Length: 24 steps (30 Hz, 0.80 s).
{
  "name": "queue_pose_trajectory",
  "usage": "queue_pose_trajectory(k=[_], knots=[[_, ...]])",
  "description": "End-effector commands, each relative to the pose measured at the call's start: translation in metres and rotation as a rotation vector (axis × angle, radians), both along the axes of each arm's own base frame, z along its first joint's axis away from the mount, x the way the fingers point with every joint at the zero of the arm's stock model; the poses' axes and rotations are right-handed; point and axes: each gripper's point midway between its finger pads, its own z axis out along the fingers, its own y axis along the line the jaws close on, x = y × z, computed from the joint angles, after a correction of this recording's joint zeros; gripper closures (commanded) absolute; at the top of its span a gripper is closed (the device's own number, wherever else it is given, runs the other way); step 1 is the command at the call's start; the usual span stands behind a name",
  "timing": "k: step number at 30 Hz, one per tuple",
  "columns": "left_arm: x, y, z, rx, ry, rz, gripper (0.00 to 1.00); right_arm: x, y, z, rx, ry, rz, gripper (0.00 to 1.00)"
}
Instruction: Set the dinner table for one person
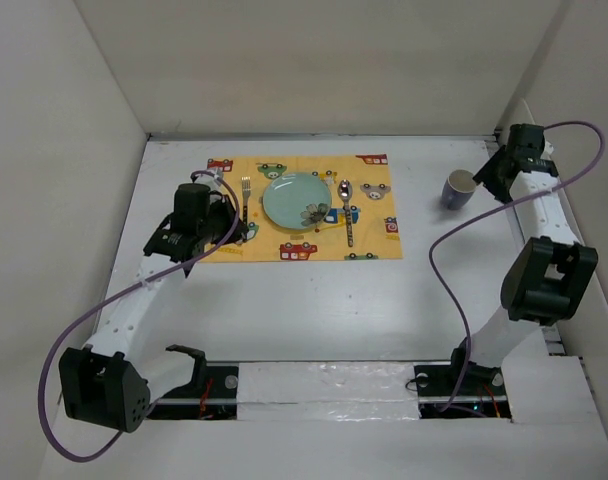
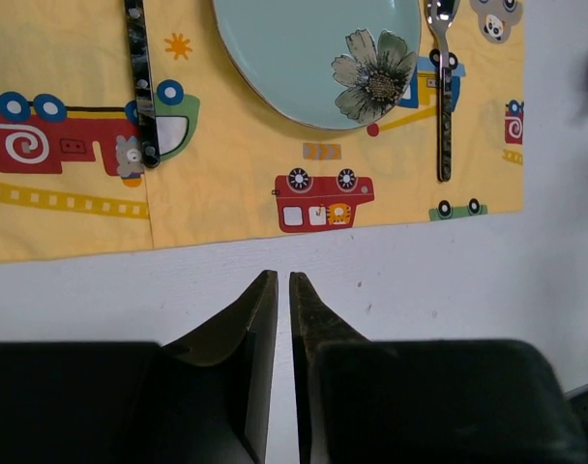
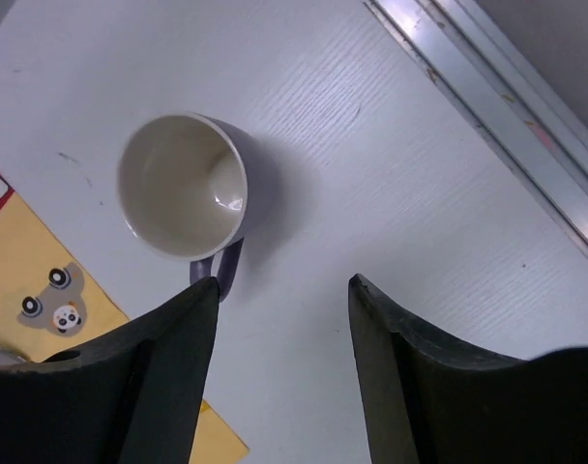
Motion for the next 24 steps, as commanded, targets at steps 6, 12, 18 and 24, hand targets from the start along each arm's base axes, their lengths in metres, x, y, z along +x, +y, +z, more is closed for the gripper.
queue_pose_trajectory(k=[6, 12, 18, 24], knots=[[0.007, -0.004, 0.008, 0.008, -0.051, -0.043, 0.85, 0.055, 0.009, -0.032, 0.104, 0.039, 0.107, 0.42], [0.002, 0.001, 0.004, 0.029, -0.044, -0.031, 0.81, 0.062, 0.009, -0.053, 0.129, 0.054, 0.095, 0.89], [0.004, 0.001, 0.008, 0.031, -0.048, -0.029, 0.79, 0.079, 0.043, -0.007, 0.064, -0.055, 0.180, 1.00], [0.017, 0.002, 0.018, 0.039, -0.050, -0.013, 0.73, 0.106, 0.126, 0.053, 0.046, -0.155, 0.392, 1.00]])
